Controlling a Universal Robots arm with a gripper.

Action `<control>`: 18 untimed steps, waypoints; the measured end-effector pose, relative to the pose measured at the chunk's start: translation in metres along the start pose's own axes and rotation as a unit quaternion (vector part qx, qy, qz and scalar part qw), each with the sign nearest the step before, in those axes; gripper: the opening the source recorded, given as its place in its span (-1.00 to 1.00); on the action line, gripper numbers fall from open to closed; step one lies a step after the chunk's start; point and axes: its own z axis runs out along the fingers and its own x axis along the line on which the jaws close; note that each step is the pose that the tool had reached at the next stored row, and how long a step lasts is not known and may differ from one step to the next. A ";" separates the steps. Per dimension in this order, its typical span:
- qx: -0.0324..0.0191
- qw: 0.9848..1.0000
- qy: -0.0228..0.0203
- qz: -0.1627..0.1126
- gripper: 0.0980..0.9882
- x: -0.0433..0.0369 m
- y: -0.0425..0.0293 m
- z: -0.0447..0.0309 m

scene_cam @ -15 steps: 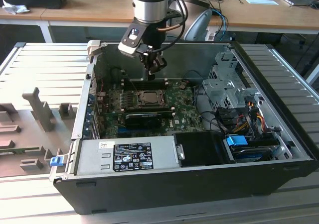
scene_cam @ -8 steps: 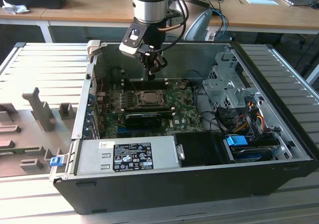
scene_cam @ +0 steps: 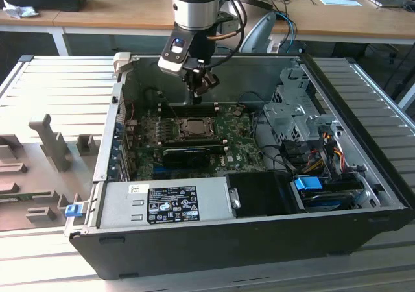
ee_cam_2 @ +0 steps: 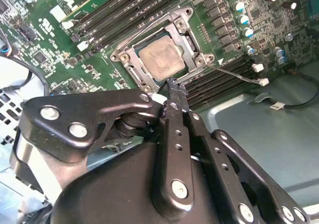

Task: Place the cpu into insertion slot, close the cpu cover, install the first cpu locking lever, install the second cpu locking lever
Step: 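Install the first cpu locking lever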

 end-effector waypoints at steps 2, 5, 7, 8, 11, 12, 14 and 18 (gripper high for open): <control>0.000 1.000 0.001 -0.020 -0.98 0.0000 0.0000 0.0001; -0.001 0.998 0.002 -0.058 -0.98 0.0000 0.0000 0.0002; -0.001 0.998 0.003 -0.068 -0.98 0.0001 0.0000 0.0003; -0.001 0.997 0.003 -0.072 -0.98 0.0000 0.0000 0.0003; -0.001 0.996 0.004 -0.087 -0.98 0.0000 0.0000 0.0003; -0.001 0.996 0.004 -0.090 -0.98 0.0000 0.0000 0.0003; -0.001 0.995 0.004 -0.096 -0.98 0.0000 0.0000 0.0003; -0.001 0.995 0.005 -0.104 -0.98 0.0000 0.0000 0.0003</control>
